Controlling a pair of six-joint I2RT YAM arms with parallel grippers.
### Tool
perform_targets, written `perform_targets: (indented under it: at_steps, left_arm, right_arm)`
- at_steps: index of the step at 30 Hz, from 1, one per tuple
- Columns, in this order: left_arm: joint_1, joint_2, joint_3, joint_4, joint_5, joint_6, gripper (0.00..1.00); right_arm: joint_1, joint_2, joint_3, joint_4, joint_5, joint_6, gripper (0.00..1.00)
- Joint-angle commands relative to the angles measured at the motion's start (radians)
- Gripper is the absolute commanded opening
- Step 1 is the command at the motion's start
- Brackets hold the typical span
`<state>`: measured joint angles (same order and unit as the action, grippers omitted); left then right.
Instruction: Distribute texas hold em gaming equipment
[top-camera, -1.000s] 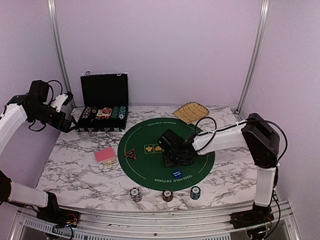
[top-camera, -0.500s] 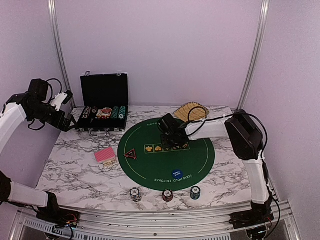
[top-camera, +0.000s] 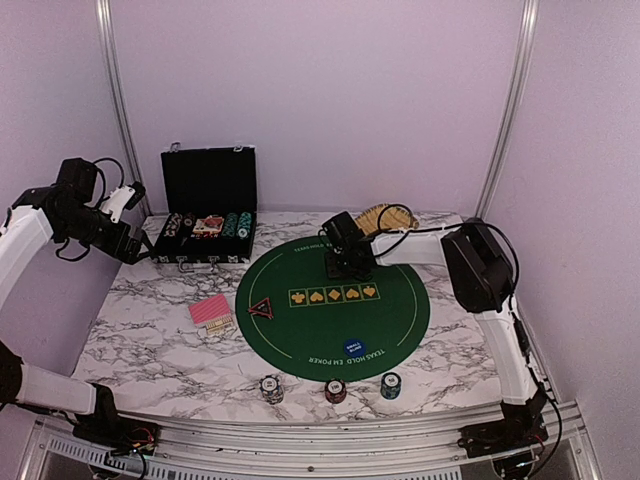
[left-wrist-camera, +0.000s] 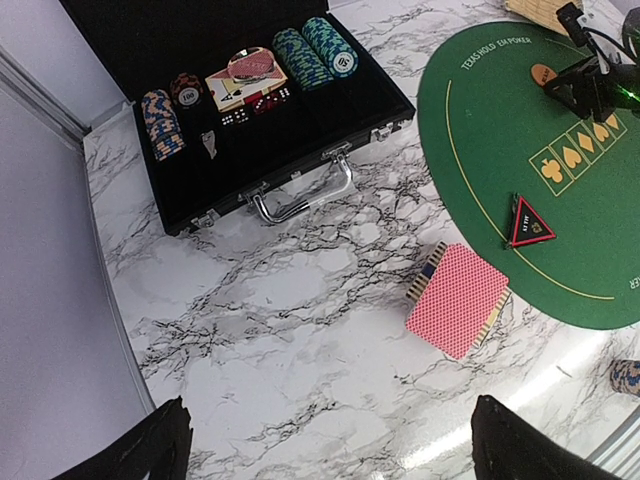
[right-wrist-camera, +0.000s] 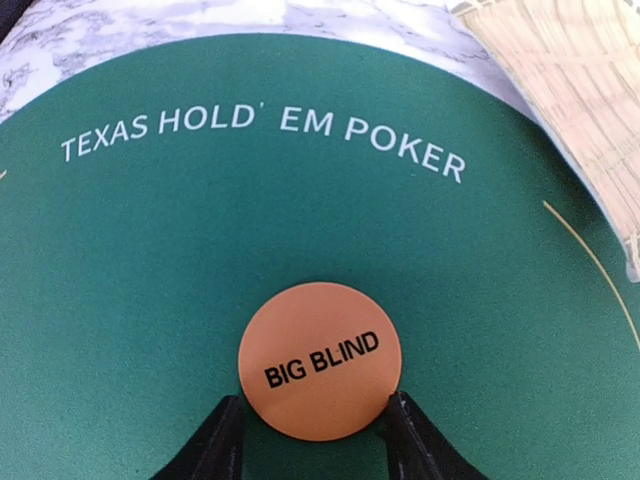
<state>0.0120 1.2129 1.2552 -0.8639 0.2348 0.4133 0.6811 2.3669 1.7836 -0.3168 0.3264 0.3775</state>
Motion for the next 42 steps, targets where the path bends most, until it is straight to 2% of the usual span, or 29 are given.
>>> perform_targets:
  at_steps: [1,3,5,13,18,23,30,42]
  left_arm:
    - [-0.004,-0.018,0.014,-0.034,0.0,0.02,0.99]
    - [-0.004,-0.018,0.016,-0.037,0.0,0.02,0.99]
    - [-0.004,-0.016,0.016,-0.039,0.002,0.019,0.99]
    - [-0.004,-0.02,0.016,-0.048,0.013,0.022,0.99]
    - [-0.004,-0.016,0.013,-0.056,0.018,0.027,0.99]
    - [-0.004,-0.014,0.015,-0.062,0.021,0.032,0.99]
    - [-0.004,-0.019,0.023,-0.07,0.02,0.035,0.99]
    - [-0.004,-0.019,0.025,-0.075,0.02,0.039,0.99]
  right_arm:
    - [0.0,-0.05,0.0,-0.038,-0.07,-0.096,0.55]
    - [-0.001,-0.11,-0.022,-0.049,-0.08,-0.116,0.63]
    - [-0.001,-0.182,-0.061,-0.049,-0.094,-0.125,0.67]
    - [0.075,-0.43,-0.344,-0.082,-0.194,-0.131,0.66]
    - [0.167,-0.513,-0.518,-0.094,-0.216,-0.121,0.66]
    - [0.225,-0.542,-0.604,-0.115,-0.194,-0.112,0.67]
    - [0.278,-0.529,-0.624,-0.134,-0.167,-0.109,0.71]
    - [0.294,-0.498,-0.636,-0.157,-0.121,-0.103,0.72]
